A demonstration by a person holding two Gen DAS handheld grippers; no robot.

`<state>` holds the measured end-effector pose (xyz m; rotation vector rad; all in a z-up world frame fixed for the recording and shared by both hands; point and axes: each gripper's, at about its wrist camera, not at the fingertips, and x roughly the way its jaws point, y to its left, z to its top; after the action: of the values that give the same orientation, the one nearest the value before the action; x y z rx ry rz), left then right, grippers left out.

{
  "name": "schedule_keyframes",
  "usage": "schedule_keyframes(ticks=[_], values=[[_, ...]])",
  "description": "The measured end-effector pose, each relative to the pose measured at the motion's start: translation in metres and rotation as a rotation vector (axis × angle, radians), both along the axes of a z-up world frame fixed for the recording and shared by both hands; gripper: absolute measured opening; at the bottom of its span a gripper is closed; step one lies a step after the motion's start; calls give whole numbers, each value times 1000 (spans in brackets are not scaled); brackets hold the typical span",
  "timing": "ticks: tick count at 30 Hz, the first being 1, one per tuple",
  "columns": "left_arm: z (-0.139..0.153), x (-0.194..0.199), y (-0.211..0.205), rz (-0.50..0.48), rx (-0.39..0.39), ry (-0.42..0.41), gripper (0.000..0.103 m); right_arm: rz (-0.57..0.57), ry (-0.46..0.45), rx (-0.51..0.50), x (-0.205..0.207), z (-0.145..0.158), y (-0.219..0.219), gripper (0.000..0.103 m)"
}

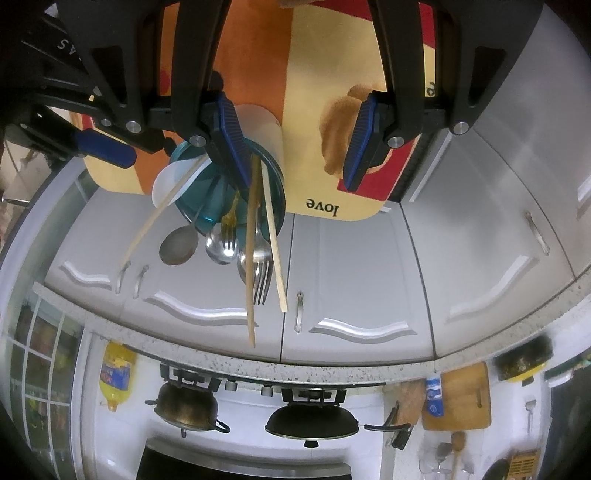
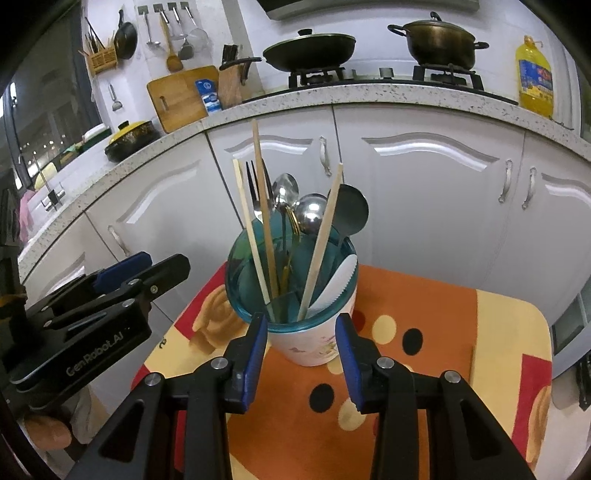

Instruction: Organize utensils

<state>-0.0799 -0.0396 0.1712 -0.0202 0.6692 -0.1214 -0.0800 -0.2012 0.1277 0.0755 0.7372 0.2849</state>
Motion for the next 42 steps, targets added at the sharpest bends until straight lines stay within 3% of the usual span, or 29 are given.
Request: schedule_keyframes(ticks=[42], values=[[-1, 0, -4, 19, 10, -3, 51, -1, -12, -30, -2, 6, 0, 38]])
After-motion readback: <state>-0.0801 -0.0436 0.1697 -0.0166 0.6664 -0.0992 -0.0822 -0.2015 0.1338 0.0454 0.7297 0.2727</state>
